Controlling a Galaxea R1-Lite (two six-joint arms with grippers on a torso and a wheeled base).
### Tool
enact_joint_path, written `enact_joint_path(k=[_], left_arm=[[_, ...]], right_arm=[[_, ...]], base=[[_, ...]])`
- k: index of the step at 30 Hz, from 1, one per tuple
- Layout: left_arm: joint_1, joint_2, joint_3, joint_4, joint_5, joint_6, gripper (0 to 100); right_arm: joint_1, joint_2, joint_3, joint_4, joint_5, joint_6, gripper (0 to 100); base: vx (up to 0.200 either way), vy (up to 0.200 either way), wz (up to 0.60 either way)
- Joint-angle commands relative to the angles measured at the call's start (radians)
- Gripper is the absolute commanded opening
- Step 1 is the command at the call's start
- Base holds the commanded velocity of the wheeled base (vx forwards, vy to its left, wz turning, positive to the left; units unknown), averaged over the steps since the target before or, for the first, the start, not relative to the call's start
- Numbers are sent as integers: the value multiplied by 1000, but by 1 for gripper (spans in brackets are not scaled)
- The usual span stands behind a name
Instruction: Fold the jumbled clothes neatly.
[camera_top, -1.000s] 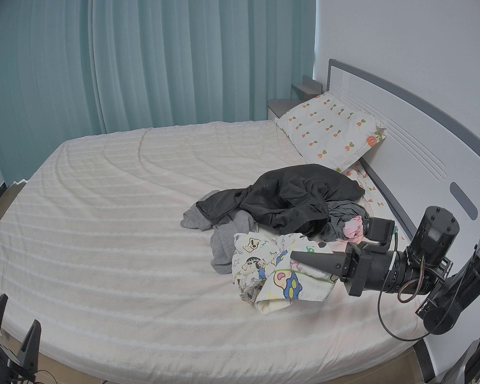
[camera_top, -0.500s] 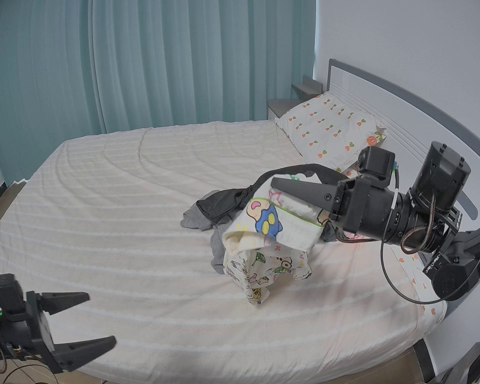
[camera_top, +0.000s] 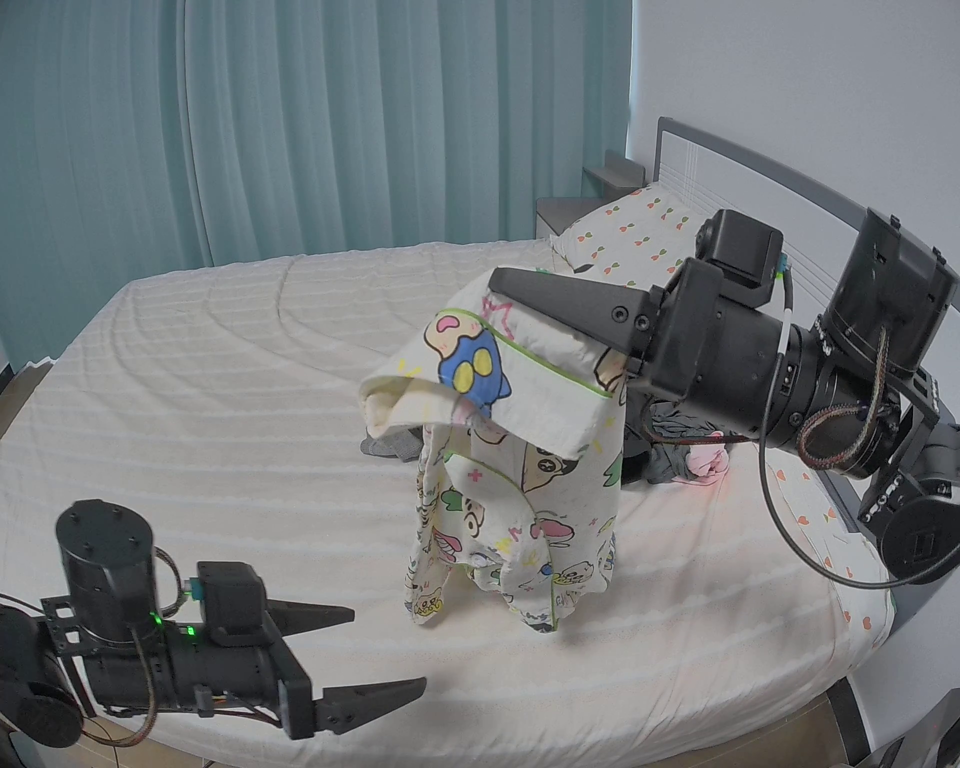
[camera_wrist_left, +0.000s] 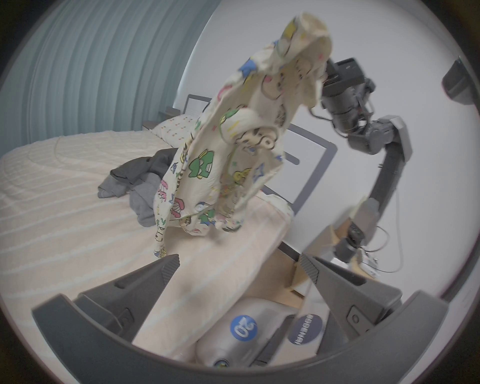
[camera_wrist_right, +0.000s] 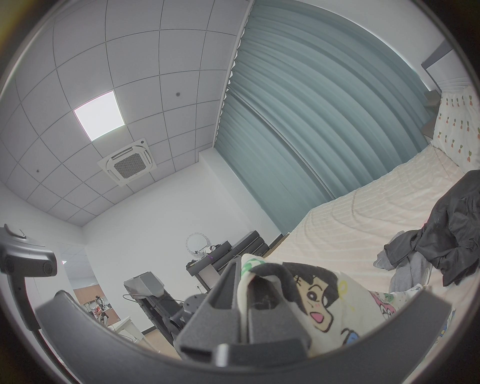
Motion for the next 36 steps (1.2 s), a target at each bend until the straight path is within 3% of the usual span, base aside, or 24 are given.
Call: enact_joint_path(k=[1,11,25,28,36], left_arm=[[-46,165,28,-32,89,-9,100],[-18,271,-5,-63,127,-21,100],[-14,764,-34,-693,296,-70,100],[12,825,-52,-772,298,-69,100],[60,938,-158,-818,285,-72,100]], right_arm=[[9,-18,15,14,-13,-1,0],[2,-30,35,17,-10,2,0],[5,-32,34,14,-10,2,0],[5,-33,34,14,-10,4,0],[3,-22,29,13,-9,4,0]], base=[[0,0,0],[0,0,0],[0,0,0],[0,0,0],[0,0,0]])
